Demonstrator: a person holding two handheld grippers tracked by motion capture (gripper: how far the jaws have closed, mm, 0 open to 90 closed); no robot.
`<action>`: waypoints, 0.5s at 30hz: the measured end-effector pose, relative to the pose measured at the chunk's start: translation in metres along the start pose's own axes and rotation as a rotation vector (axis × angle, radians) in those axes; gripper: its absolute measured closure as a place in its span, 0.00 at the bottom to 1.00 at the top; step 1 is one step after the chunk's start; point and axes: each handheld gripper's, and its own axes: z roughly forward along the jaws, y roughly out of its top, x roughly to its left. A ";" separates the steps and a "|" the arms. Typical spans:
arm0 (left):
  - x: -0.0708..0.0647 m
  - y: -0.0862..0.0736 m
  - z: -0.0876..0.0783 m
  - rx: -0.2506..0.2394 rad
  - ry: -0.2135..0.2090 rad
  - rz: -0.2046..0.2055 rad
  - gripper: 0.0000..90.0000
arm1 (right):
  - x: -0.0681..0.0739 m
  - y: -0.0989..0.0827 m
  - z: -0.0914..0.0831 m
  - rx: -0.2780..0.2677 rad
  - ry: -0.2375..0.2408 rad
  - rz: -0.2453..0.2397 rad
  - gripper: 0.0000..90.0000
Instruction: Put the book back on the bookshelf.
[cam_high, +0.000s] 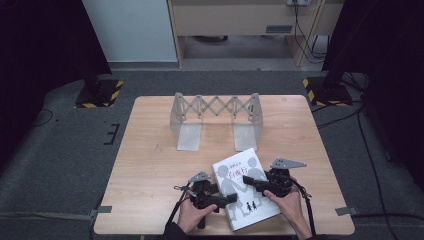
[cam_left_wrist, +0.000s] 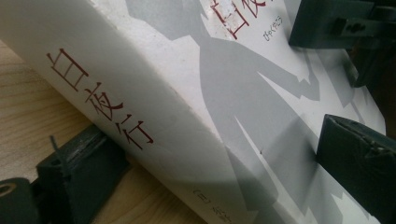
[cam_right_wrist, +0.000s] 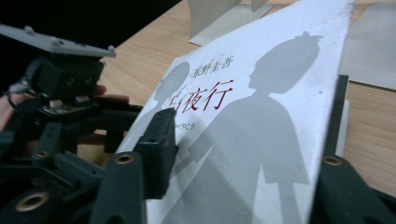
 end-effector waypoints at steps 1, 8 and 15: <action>0.000 0.000 0.000 0.000 0.000 0.000 0.01 | 0.000 -0.001 0.000 -0.001 -0.004 -0.006 0.52; 0.001 0.000 0.001 -0.003 -0.004 -0.011 0.01 | 0.000 -0.002 -0.001 -0.005 -0.028 -0.011 0.48; 0.001 0.000 0.001 -0.004 -0.008 -0.015 0.02 | 0.000 -0.002 -0.003 -0.014 -0.065 -0.006 0.44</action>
